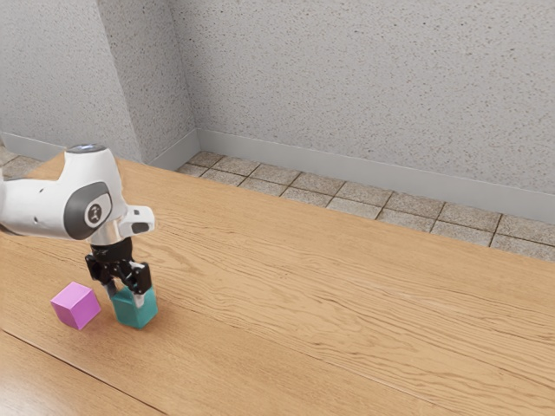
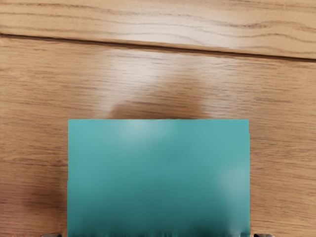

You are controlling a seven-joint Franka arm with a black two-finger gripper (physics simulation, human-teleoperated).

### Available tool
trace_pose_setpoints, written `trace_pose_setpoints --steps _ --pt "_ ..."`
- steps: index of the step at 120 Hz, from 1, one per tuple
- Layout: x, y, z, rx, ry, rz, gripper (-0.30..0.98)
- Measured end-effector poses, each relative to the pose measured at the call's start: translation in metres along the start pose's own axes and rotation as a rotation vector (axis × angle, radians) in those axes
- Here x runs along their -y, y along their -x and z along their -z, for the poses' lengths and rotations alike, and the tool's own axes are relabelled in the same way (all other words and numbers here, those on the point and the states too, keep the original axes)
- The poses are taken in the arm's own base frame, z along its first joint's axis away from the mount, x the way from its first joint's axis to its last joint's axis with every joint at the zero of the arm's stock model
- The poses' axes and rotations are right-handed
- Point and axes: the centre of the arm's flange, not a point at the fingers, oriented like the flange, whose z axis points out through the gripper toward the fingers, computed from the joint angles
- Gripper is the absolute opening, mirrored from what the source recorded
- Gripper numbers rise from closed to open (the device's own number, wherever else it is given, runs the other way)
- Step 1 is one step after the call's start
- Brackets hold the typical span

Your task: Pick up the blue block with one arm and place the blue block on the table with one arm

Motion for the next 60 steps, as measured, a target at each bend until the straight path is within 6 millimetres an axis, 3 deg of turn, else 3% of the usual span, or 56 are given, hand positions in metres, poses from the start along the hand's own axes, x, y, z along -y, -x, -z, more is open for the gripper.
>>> trace_pose_setpoints --steps 19,36,52,60 --pt "0.006 -0.001 0.001 -0.004 0.007 0.011 0.59" --pt "-0.008 -0.016 0.023 -0.051 -0.005 -0.028 0.64" --pt "-0.017 -0.045 0.084 -0.126 -0.043 -0.080 0.66" --pt "-0.018 -0.055 0.124 -0.147 -0.057 -0.093 0.67"
